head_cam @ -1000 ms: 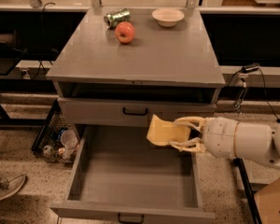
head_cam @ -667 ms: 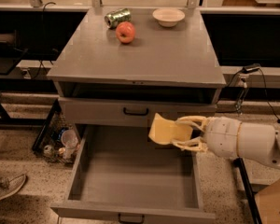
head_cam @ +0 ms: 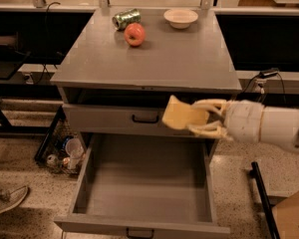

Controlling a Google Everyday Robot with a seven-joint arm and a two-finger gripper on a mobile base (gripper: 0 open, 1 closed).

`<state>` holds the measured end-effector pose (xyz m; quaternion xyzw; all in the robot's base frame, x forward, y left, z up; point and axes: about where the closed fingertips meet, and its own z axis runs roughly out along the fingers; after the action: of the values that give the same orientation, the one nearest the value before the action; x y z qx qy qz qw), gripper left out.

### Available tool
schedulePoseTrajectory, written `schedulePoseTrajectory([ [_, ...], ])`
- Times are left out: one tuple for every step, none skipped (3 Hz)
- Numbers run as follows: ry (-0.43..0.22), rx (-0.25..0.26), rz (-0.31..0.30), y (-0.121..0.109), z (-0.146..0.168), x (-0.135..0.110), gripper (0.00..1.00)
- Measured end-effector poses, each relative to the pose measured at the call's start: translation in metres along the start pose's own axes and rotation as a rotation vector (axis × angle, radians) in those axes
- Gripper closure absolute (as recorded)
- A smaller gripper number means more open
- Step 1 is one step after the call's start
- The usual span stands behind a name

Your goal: Pick sponge from middle drawer and place on counter

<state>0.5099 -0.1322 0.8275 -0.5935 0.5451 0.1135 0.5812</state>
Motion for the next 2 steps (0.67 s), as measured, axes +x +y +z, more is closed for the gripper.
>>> schedulePoseTrajectory([
  [-0.011, 0.095, -0.032, -0.076, -0.014, -0.021, 1.0],
  [-0.006, 0.187, -0.034, -0.137, -0.021, -0.036, 1.0],
])
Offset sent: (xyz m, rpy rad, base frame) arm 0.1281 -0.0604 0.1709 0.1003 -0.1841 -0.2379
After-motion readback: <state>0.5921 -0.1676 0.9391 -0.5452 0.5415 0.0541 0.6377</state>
